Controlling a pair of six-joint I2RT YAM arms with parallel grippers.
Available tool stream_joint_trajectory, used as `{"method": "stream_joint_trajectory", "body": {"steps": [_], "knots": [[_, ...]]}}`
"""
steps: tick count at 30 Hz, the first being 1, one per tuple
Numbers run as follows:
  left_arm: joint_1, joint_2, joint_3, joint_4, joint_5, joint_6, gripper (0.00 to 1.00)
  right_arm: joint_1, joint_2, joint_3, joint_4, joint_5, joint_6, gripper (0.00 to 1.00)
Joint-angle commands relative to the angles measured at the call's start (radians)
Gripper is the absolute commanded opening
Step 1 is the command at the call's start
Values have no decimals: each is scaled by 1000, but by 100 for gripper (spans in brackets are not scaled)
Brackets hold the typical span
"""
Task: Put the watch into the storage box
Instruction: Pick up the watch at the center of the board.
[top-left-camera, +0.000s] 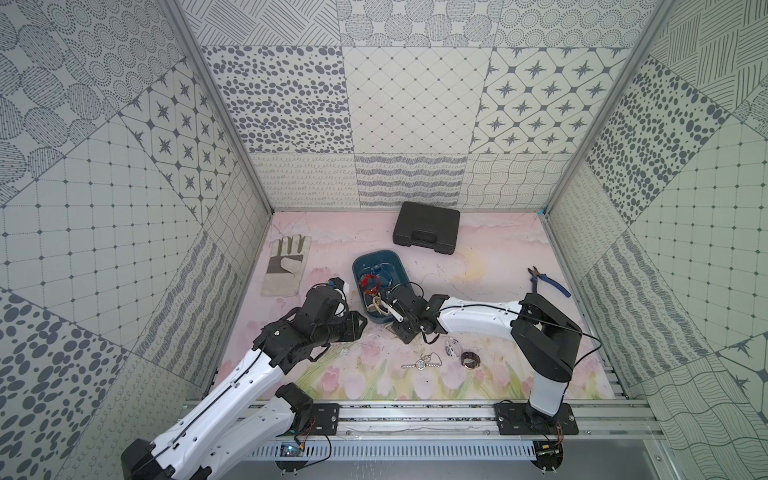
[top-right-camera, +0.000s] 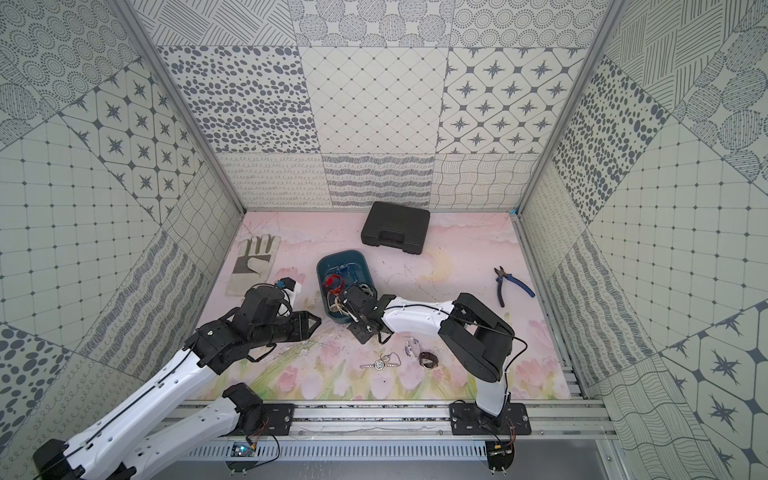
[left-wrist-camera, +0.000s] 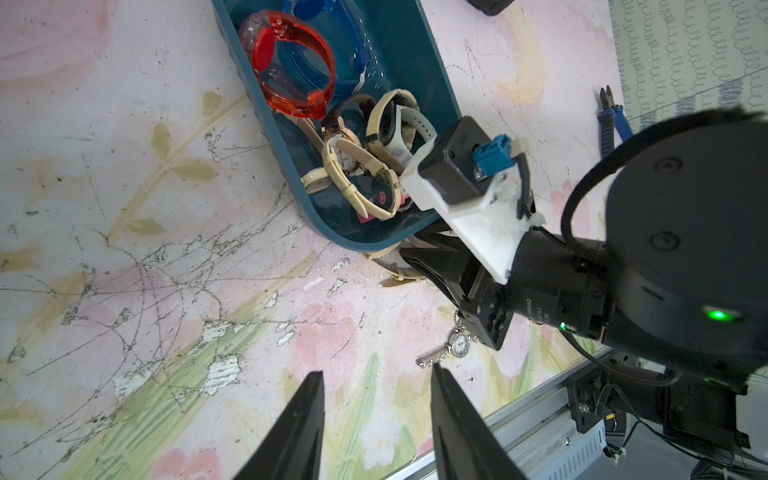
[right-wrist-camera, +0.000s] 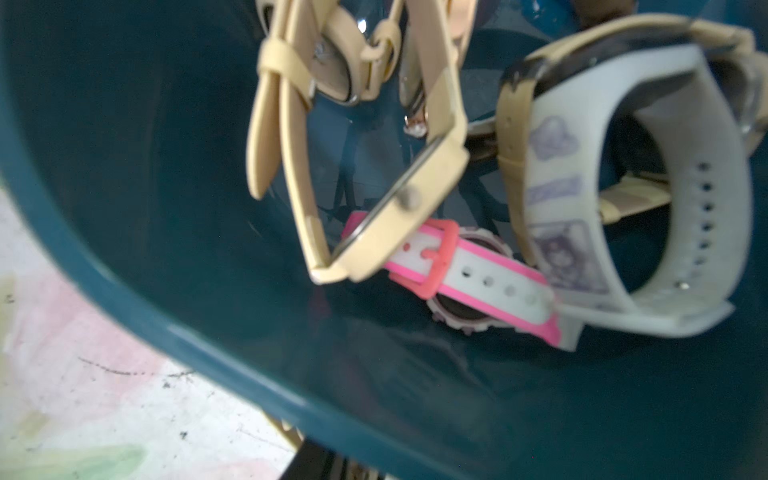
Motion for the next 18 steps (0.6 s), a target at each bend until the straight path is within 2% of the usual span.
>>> {"method": "stream_joint_trajectory", "body": {"steps": [1,4,8,18], "knots": [[0,-6,-2,-7,-20,-1,46,-3,6,3,13,15,-11,19],[0,-9,-5,-7,-25,-5,46,-3,-6,2,8,15,-12,10],[0,-34,-11,-11,-41,-12,46,-3,-27,-1,-4,3,-12,3],[0,-153,-36,-51,-134,-57,46,-3,-151,6,-128,-141,22,0]]}}
